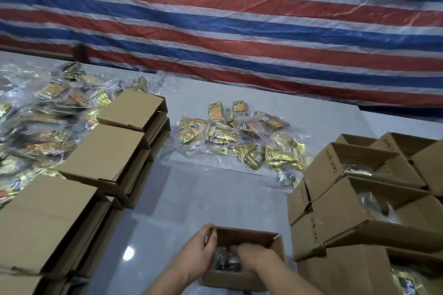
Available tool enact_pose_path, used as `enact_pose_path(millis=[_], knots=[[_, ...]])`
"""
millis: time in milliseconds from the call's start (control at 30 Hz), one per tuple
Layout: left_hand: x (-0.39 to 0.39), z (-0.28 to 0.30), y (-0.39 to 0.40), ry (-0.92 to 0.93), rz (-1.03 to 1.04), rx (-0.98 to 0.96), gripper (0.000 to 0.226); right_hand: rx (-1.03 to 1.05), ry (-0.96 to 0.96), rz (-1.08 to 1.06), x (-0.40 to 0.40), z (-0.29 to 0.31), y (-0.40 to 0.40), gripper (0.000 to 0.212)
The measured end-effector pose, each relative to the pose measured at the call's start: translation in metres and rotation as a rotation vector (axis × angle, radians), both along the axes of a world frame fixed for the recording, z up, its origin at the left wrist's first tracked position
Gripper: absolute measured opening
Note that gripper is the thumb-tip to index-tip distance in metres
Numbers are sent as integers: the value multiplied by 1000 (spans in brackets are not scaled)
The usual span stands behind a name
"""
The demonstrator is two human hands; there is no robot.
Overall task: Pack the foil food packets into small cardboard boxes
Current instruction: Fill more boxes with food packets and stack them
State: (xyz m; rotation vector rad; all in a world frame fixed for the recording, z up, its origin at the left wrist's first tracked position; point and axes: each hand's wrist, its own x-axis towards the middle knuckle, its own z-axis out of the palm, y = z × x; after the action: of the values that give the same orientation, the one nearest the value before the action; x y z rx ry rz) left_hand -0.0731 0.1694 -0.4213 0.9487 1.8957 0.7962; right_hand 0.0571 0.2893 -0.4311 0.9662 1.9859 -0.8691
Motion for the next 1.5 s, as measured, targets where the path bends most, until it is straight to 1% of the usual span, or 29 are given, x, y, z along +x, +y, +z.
enact_pose_path(millis=[100, 133, 233, 267, 367, 467, 533, 600, 667, 767, 833, 867, 967, 1033, 1067, 1133, 1200, 1233, 1267, 1300, 1333, 1367, 1433, 1467, 1500], knots=[[4, 5, 0, 23, 13, 50, 21, -80, 40, -24, 4, -1, 2, 52], [4, 7, 0, 37, 10, 59, 19, -82, 63, -15, 6, 2, 4, 52], [3, 8, 0, 66, -9, 51, 20, -5, 105, -23, 8, 9, 8, 35], [3, 8, -1, 72, -10, 45, 20, 5, 85, -32, 10, 9, 9, 37], [4, 8, -2, 78, -5, 40, 23, -55, -26, -61, 11, 7, 3, 56], [5, 7, -1, 99, -4, 49, 21, -108, -45, -133, 4, 6, -4, 57], [5, 7, -1, 86, -9, 48, 20, -115, -61, -141, 2, 8, -6, 58], [5, 5, -3, 59, -10, 42, 20, -128, -69, -159, 4, 8, -10, 54], [6, 4, -4, 54, -14, 42, 20, -123, -36, -177, 8, 11, -16, 52], [6, 2, -6, 47, -48, 33, 19, -57, 20, -130, 13, 19, -21, 52], [5, 0, -6, 32, -76, 6, 21, 13, 123, -149, 15, 31, -21, 42], [5, -2, -6, 31, -89, -16, 26, 52, 207, -197, 16, 40, -20, 40], [1, -3, 3, 83, -100, -69, 43, 198, 465, -446, 22, 65, -5, 45], [-4, 0, 21, 119, -82, -47, 48, 308, 599, -602, 27, 75, 14, 39], [-8, 3, 35, 148, -84, -36, 48, 334, 630, -676, 28, 78, 24, 34], [-17, 8, 71, 263, -122, -27, 46, 348, 641, -787, 28, 80, 44, 26], [-24, 14, 115, 392, -184, -22, 46, 362, 601, -839, 25, 76, 64, 18], [-26, 16, 139, 449, -229, -20, 46, 386, 561, -833, 24, 73, 76, 21], [-27, 17, 163, 510, -283, -21, 45, 410, 522, -819, 23, 70, 87, 31], [-25, 18, 187, 579, -346, -23, 44, 416, 500, -830, 23, 67, 97, 38], [-21, 19, 210, 654, -414, -21, 42, 405, 501, -878, 21, 64, 107, 39], [-17, 18, 233, 722, -482, -12, 41, 369, 524, -966, 19, 61, 115, 35], [-2, 13, 277, 821, -625, 19, 44, 297, 581, -1171, 17, 53, 124, 15], [7, 9, 297, 847, -695, 38, 44, 294, 596, -1272, 17, 48, 126, 10], [17, 2, 317, 851, -753, 54, 43, 283, 605, -1366, 19, 41, 127, 10]])
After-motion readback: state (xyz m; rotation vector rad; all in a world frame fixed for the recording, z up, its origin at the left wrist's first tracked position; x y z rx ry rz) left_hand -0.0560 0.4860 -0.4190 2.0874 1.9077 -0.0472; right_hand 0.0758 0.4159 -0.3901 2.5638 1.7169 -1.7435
